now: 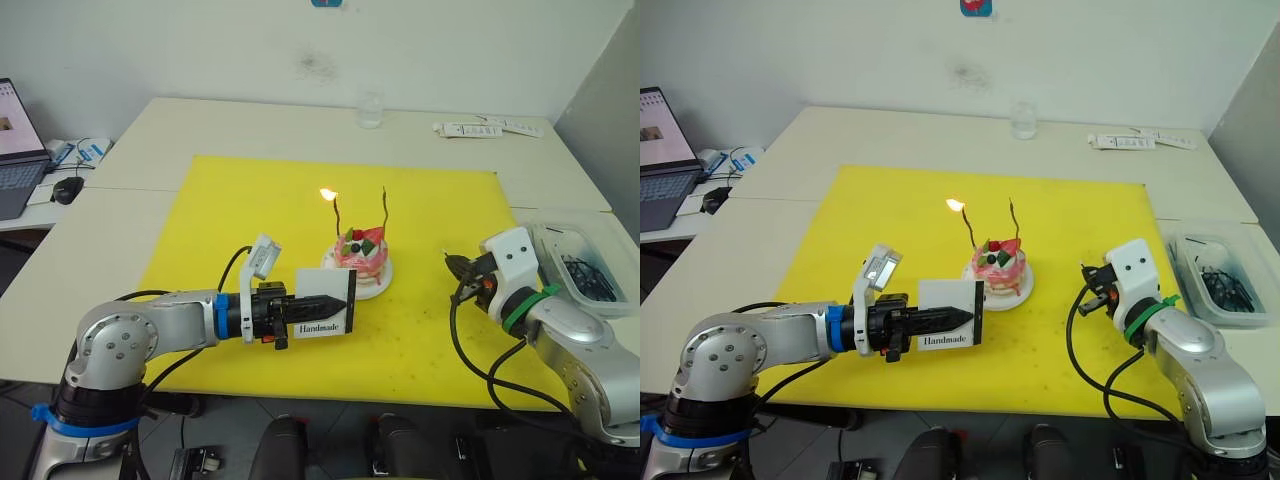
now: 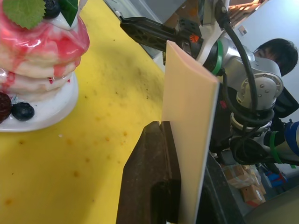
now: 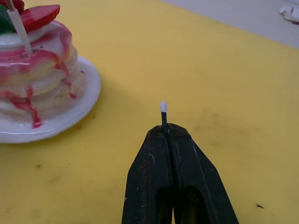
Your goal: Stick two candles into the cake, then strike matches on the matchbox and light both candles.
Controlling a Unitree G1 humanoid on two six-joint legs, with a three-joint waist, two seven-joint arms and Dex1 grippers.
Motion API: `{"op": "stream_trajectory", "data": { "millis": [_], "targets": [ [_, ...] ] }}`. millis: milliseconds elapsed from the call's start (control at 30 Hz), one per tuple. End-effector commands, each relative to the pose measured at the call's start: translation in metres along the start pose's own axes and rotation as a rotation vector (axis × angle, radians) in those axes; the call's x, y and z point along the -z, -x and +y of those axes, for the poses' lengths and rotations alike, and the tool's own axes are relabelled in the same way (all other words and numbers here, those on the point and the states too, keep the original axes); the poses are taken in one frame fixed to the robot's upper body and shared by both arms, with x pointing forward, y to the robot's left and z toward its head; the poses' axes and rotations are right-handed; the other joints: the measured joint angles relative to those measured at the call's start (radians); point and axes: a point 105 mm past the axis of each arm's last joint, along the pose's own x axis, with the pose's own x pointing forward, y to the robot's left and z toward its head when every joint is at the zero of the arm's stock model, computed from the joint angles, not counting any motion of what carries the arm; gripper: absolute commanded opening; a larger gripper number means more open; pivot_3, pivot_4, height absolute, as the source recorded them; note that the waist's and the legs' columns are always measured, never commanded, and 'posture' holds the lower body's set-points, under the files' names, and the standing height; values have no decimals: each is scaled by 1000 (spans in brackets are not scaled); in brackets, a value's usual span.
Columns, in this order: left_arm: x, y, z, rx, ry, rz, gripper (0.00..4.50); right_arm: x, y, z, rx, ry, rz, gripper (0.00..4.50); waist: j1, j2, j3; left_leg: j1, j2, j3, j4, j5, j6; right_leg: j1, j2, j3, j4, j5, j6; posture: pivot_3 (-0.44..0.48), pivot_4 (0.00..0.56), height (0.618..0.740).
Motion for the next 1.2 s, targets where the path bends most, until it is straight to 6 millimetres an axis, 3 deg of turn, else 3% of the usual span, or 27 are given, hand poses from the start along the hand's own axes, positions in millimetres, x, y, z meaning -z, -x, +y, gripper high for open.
{"op": "stream_trajectory", "data": {
  "millis": [33, 167, 333, 600, 700, 867, 1200],
  "targets": [
    [-6, 0, -4, 25, -25, -11, 0, 0, 15, 3, -25, 5, 42, 32, 0, 0, 0, 0, 0, 0, 0, 0, 0, 0, 0, 0, 0, 0, 0, 0, 150, 684],
    [-5, 1, -5, 28, -27, -9, 0, 15, 25, 16, -71, -20, 114, 32, 1, 0, 0, -1, 0, -1, -1, 0, 0, 0, 0, -1, 0, -1, -1, 0, 150, 684],
    [-3, 1, -9, 38, -24, -3, 0, 29, 20, 40, -99, -58, 102, 32, -2, 0, 0, 0, 1, -2, -1, 0, 0, -1, 1, -1, 0, -1, -1, 0, 150, 684],
    [-3, 1, -10, 38, -25, 5, 0, 45, 2, 44, -51, -70, 78, 32, -2, 0, 0, 0, 0, -1, -1, 0, 0, -1, 1, -1, 0, -1, -1, 0, 150, 684],
    [-3, 1, -10, 37, -25, 6, 0, 47, 2, 44, -52, -71, 66, 598, -1, 0, 0, -1, 0, 0, -1, 0, 0, 0, 0, 0, -1, -1, -1, 0, 150, 684],
    [-4, 0, -9, 36, -23, 7, 0, 50, 7, 47, -96, -59, 14, 2322, -1, 0, 0, 0, 0, -1, -1, 0, 0, 0, 1, -1, -1, -1, -1, 0, 150, 684],
    [-5, 0, -8, 36, -26, 15, 0, 62, 12, 50, -121, 14, -120, 2322, -2, 0, 0, 0, 1, -1, -1, 0, 0, 0, 1, 0, 0, -2, -3, 0, 150, 684]
  ]
}}
